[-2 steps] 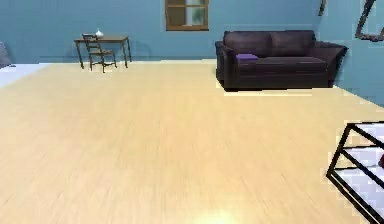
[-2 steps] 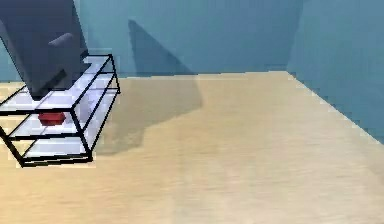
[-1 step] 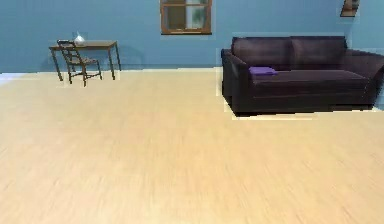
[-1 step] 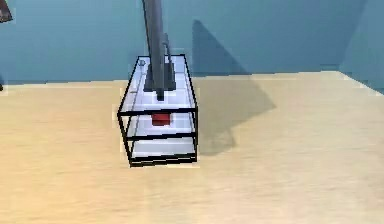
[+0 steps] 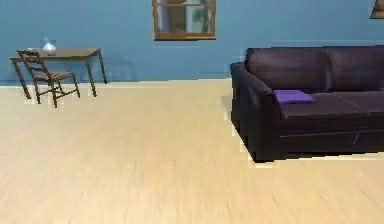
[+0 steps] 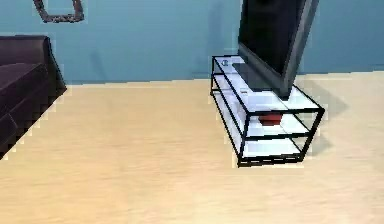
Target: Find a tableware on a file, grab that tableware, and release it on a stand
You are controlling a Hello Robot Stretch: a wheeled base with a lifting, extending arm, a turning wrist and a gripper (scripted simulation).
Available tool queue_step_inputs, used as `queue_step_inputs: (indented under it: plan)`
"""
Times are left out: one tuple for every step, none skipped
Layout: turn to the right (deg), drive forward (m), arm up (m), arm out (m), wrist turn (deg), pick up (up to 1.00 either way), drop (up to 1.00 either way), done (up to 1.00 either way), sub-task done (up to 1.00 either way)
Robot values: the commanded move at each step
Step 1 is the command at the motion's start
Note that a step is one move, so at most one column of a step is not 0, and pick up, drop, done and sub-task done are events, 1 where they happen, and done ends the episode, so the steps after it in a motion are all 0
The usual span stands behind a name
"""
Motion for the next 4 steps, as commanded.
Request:
queue_step_inputs:
  plan:
    - [0.0, 1.0, 0.0, 0.0, 0.0, 0.0, 0.0, 0.0, 0.0]
    - [0.0, 1.0, 0.0, 0.0, 0.0, 0.0, 0.0, 0.0, 0.0]
    - [6.0, 0.0, 0.0, 0.0, 0.0, 0.0, 0.0, 0.0, 0.0]
    - [0.0, 0.85, 0.0, 0.0, 0.0, 0.0, 0.0, 0.0, 0.0]
